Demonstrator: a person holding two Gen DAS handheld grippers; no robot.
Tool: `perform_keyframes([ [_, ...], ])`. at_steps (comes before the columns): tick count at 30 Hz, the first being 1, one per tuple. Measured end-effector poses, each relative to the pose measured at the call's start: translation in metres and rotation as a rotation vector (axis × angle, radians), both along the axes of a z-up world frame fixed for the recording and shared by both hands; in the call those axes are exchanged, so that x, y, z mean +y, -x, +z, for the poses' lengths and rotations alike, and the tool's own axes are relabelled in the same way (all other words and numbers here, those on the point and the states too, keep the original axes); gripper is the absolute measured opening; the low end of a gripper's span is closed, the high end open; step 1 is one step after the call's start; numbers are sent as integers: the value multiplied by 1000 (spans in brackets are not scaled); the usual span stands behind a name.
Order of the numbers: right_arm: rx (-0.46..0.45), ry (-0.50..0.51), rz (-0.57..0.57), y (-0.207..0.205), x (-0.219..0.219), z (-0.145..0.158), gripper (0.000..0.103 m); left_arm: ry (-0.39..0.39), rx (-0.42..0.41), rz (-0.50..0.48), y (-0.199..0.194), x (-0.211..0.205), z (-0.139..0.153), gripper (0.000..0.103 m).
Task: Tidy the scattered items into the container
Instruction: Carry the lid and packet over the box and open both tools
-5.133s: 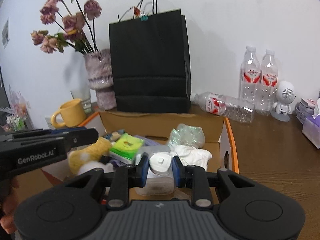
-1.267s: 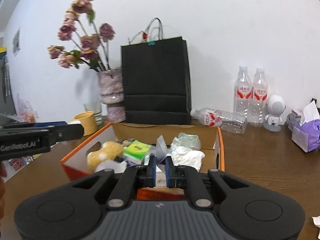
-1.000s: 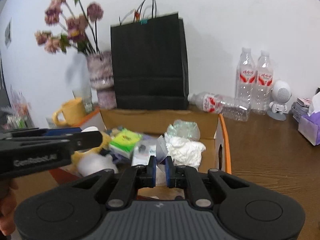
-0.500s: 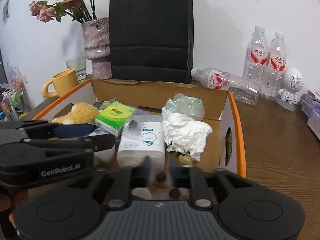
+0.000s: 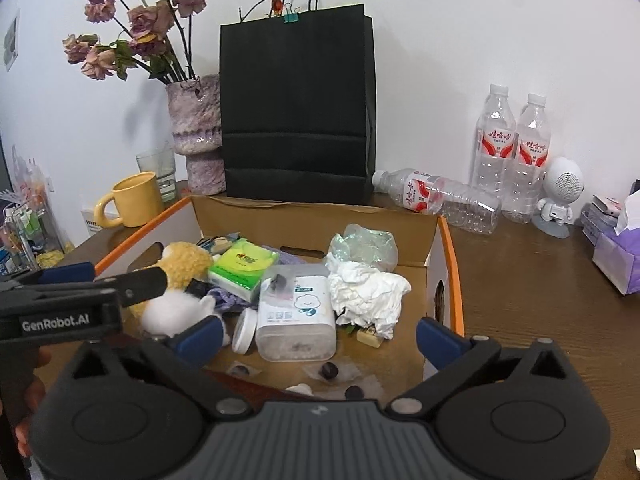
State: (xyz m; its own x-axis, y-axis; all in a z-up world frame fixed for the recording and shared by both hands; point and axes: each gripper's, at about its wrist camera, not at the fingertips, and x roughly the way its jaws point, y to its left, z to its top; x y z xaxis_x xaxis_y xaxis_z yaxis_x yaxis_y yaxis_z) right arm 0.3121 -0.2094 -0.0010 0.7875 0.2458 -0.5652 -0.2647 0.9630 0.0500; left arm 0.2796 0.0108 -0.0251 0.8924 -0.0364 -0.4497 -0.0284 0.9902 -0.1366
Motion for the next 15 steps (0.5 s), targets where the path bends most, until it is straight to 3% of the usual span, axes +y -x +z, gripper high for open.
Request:
perform_keyframes([
  [9, 29, -10, -44, 16, 3, 6, 103, -16, 25, 17, 19, 2, 4, 103],
  [15, 28, -29, -61, 36, 5, 21, 103, -81, 50, 53, 39, -1, 22, 103],
])
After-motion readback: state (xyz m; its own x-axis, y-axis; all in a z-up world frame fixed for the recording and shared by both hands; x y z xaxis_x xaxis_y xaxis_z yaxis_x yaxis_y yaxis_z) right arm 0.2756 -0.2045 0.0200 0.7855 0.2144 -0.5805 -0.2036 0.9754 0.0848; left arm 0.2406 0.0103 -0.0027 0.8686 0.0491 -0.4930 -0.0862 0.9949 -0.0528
